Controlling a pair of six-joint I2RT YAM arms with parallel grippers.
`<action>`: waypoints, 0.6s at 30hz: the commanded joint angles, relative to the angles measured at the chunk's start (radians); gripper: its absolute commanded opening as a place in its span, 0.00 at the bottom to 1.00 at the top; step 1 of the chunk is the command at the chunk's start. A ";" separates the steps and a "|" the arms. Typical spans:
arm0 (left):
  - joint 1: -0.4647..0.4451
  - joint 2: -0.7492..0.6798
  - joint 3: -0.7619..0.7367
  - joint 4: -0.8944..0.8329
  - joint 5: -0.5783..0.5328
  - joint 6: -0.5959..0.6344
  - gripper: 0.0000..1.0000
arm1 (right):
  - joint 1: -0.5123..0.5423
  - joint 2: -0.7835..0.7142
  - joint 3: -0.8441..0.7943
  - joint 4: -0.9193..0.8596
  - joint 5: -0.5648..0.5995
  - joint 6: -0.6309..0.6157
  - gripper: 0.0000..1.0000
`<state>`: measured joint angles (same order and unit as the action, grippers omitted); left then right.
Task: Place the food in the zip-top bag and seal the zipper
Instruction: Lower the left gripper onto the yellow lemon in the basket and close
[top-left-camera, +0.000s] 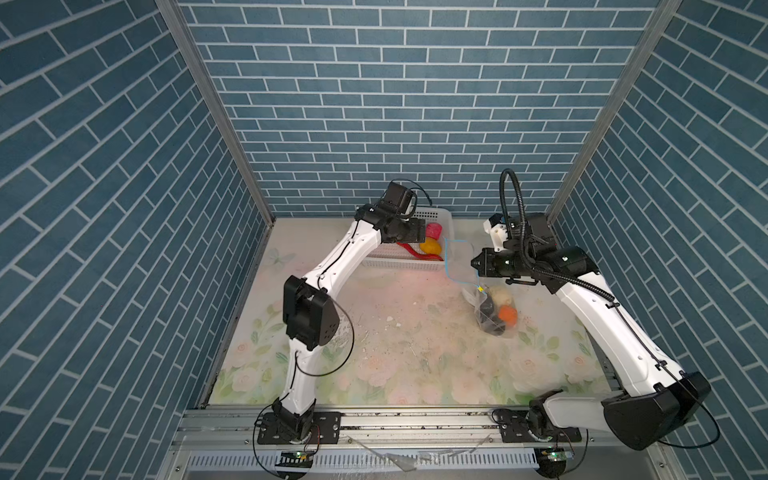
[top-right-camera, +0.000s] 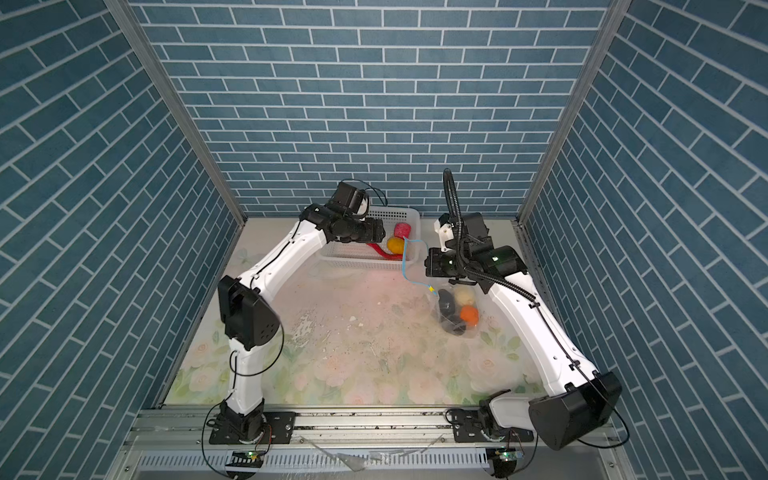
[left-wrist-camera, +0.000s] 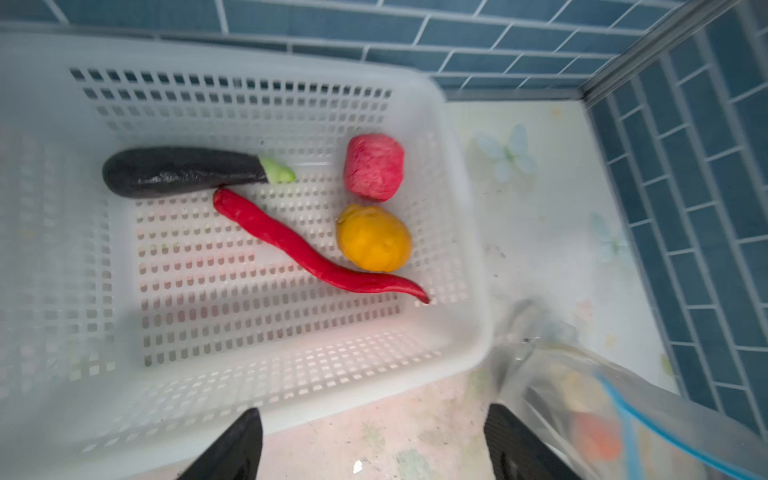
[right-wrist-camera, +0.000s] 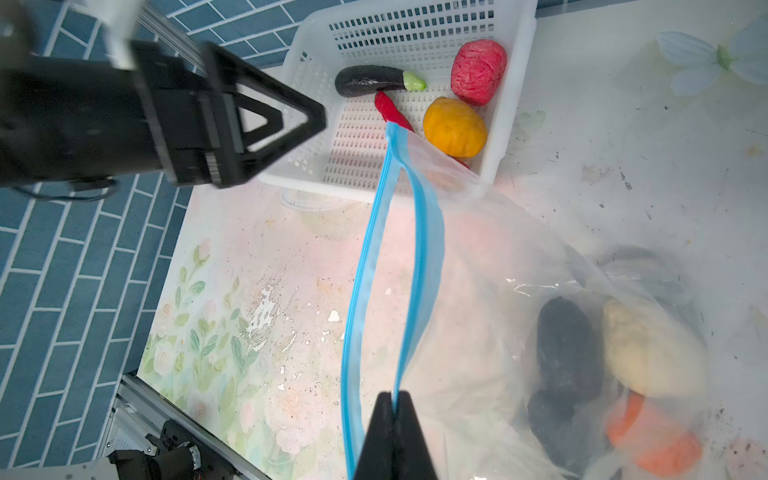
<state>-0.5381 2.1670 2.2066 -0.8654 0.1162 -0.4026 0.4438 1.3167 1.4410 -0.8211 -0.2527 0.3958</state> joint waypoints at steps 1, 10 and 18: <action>0.000 0.094 0.117 -0.133 -0.016 0.062 0.86 | -0.001 0.010 -0.028 0.028 -0.023 0.007 0.00; 0.001 0.259 0.262 -0.005 0.044 0.122 0.90 | -0.001 0.015 -0.044 0.025 -0.014 -0.007 0.00; 0.011 0.373 0.295 0.198 0.116 0.062 0.97 | -0.002 0.030 -0.018 -0.007 0.009 -0.019 0.00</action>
<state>-0.5354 2.4836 2.4916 -0.7616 0.1791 -0.3119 0.4438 1.3376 1.4239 -0.8074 -0.2581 0.3950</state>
